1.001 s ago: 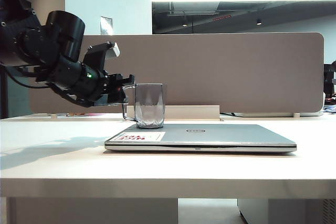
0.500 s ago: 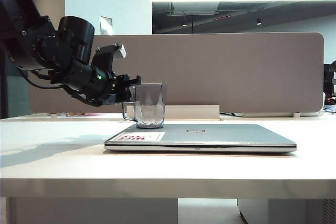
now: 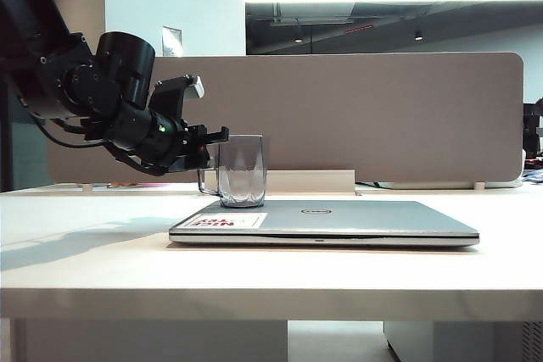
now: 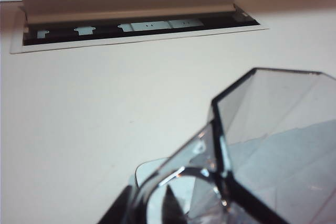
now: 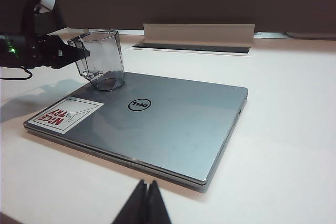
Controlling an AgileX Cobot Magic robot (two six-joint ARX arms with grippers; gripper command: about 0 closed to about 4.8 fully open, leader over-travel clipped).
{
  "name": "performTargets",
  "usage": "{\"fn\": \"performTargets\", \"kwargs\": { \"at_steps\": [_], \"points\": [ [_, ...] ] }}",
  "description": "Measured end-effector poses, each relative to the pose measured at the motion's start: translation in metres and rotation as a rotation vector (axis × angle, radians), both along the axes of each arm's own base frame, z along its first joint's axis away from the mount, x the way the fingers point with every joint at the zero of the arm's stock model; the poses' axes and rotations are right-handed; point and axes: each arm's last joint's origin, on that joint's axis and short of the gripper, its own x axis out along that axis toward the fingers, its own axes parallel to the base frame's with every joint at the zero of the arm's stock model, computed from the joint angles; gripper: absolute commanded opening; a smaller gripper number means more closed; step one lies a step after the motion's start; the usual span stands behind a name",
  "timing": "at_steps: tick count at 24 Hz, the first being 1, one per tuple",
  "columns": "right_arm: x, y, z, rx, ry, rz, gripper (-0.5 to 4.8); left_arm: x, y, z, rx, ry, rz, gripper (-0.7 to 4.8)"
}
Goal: Pick up the water cup and place it on the right side of the laptop.
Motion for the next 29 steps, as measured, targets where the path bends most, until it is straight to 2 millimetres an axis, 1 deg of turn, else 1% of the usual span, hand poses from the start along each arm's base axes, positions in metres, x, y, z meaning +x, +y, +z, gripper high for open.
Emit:
{"fn": "performTargets", "kwargs": {
  "at_steps": [7,9,15,16,17,19,20,23,25,28,29],
  "points": [
    [0.0,0.0,0.0,0.0,0.0,0.0,-0.08,0.0,0.0,0.001,-0.003,-0.009,0.0,0.72],
    [0.0,0.0,0.0,0.0,0.0,0.0,-0.08,0.0,0.0,0.002,-0.005,-0.016,0.0,0.47],
    [0.0,0.0,0.0,0.0,0.0,0.0,-0.08,0.0,0.0,0.002,-0.007,-0.021,0.0,0.46],
    [0.0,0.0,0.0,0.0,0.0,0.0,-0.08,0.0,0.0,0.002,-0.007,-0.021,0.0,0.4],
    [0.0,0.0,0.0,0.0,0.0,0.0,-0.08,0.0,0.0,0.002,-0.007,-0.022,0.0,0.17],
    [0.0,0.0,0.0,0.0,0.0,0.0,-0.08,0.0,0.0,0.002,-0.007,-0.022,0.0,0.1],
    [0.0,0.0,0.0,0.0,0.0,0.0,-0.08,0.0,-0.001,0.002,-0.008,-0.022,-0.001,-0.06],
    [0.0,-0.001,0.0,-0.001,-0.001,-0.03,-0.08,0.0,-0.002,0.003,-0.024,-0.028,-0.059,-0.06],
    [0.001,-0.002,0.0,-0.004,-0.001,-0.059,-0.08,-0.001,-0.006,0.006,-0.04,-0.051,-0.095,-0.06],
    [0.001,-0.003,0.002,-0.007,-0.02,-0.099,-0.08,-0.008,-0.022,0.01,-0.049,-0.065,-0.141,-0.06],
    [0.001,-0.003,0.003,-0.006,-0.036,-0.114,-0.08,-0.011,-0.03,0.012,-0.052,-0.069,-0.162,-0.06]
  ]
}}
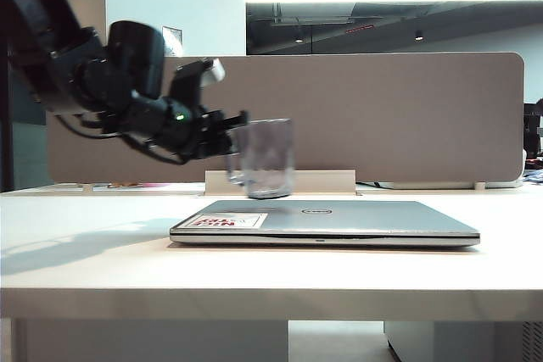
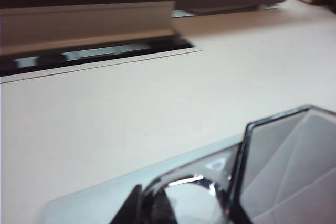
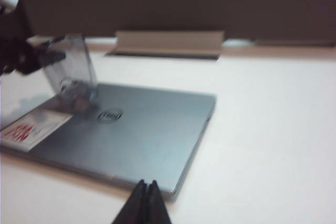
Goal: Pick up the water cup and place it on the right side of the laptop.
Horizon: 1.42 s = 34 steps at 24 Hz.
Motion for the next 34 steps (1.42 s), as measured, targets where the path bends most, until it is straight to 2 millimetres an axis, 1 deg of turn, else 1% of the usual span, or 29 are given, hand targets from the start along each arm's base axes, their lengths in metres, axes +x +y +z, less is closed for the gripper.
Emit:
{"fn": "performTargets", "kwargs": {
  "at_steps": [2,6,8,10,13,16,18,19,21,24,31,34],
  "points": [
    [0.0,-0.001,0.004,0.001,-0.036,-0.035,-0.08,-0.007,-0.015,0.004,-0.004,-0.009,-0.042,-0.06],
    [-0.001,-0.004,0.011,0.004,-0.065,-0.137,-0.08,-0.02,-0.053,0.013,-0.007,-0.012,-0.134,-0.06],
    [-0.003,-0.007,0.023,0.01,-0.106,-0.241,-0.08,-0.031,-0.091,0.029,0.019,0.033,-0.22,-0.06],
    [-0.004,-0.009,0.027,0.012,-0.116,-0.292,-0.08,-0.037,-0.11,0.04,0.032,0.038,-0.265,-0.06],
    [-0.005,-0.011,0.032,0.014,-0.131,-0.361,-0.08,-0.04,-0.13,0.052,0.028,0.0,-0.312,-0.06],
    [-0.006,-0.012,0.034,0.002,-0.136,-0.407,-0.08,-0.034,-0.14,0.061,0.011,-0.021,-0.365,-0.06],
    [-0.007,-0.012,0.038,-0.025,-0.156,-0.416,-0.08,-0.026,-0.148,0.062,0.001,-0.018,-0.419,-0.06],
    [-0.007,-0.012,0.038,-0.033,-0.161,-0.417,-0.08,-0.024,-0.15,0.06,0.002,-0.011,-0.44,-0.06],
    [-0.008,-0.012,0.039,-0.042,-0.169,-0.419,-0.08,-0.017,-0.16,0.052,0.062,0.0,-0.518,-0.06],
    [-0.008,-0.012,0.041,-0.043,-0.175,-0.419,-0.08,-0.01,-0.166,0.047,0.107,0.007,-0.577,-0.06],
    [-0.009,-0.012,0.046,-0.039,-0.193,-0.421,-0.08,0.002,-0.18,0.043,0.078,-0.015,-0.701,-0.06],
    [-0.01,-0.012,0.047,-0.037,-0.2,-0.421,-0.08,0.008,-0.188,0.036,0.065,-0.016,-0.743,-0.06]
  ]
}}
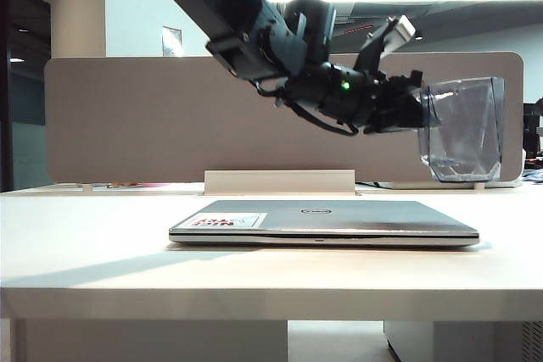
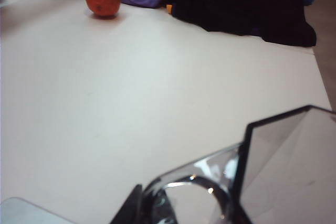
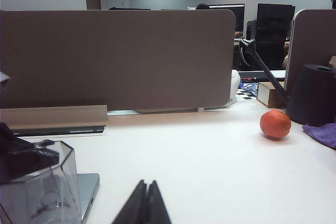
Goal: Pick up the water cup and place it on the right side of the laptop.
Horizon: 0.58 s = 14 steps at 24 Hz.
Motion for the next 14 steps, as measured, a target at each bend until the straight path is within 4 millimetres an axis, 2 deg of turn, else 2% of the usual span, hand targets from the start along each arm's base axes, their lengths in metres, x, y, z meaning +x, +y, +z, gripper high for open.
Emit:
{"fn": "performTargets", "kwargs": {
  "at_steps": [4,8,10,14],
  "points": [
    [0.0,0.0,0.0,0.0,0.0,0.0,-0.08,0.005,-0.009,-0.012,-0.003,0.032,-0.007,-0.06],
    [0.0,0.0,0.0,0.0,0.0,0.0,-0.08,-0.005,-0.025,-0.014,0.018,0.007,0.08,-0.06],
    [0.0,0.0,0.0,0.0,0.0,-0.001,-0.08,-0.016,-0.038,-0.014,0.036,0.002,0.182,-0.06],
    [0.0,0.0,0.0,0.0,-0.003,-0.001,-0.08,-0.022,-0.045,-0.014,0.048,-0.01,0.243,-0.06]
  ]
}}
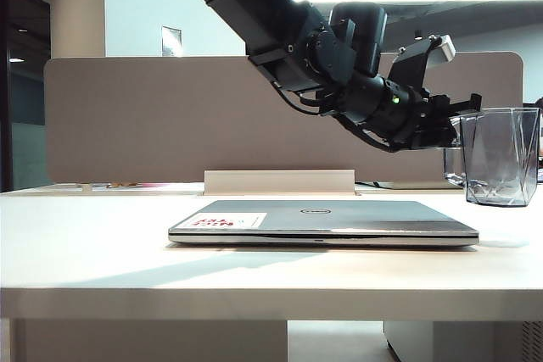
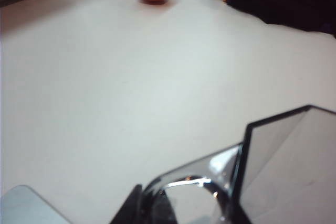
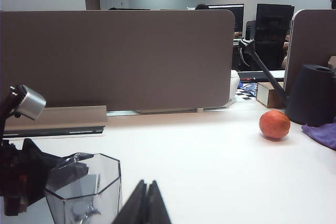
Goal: Pick up the water cup and place it on the right side of the laptop.
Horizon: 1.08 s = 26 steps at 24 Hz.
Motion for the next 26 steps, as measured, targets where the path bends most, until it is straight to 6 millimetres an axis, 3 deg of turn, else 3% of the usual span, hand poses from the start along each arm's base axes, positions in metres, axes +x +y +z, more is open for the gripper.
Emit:
{"fn": "performTargets", "kwargs": {
  "at_steps": [5,9,19,26],
  "points": [
    [-0.001,0.0,0.004,0.0,-0.038,0.0,-0.08,0.0,-0.004,-0.007,-0.03,0.039,0.07,-0.06],
    [-0.001,0.0,0.004,0.0,-0.043,-0.001,-0.08,-0.006,-0.014,-0.024,-0.057,0.109,0.094,-0.06],
    [-0.001,0.0,0.004,0.0,-0.043,-0.001,-0.08,-0.025,-0.034,-0.036,-0.035,0.082,0.264,-0.06],
    [-0.001,0.0,0.004,0.0,-0.043,0.0,-0.08,-0.024,-0.035,-0.041,-0.043,0.082,0.293,-0.06]
  ]
}}
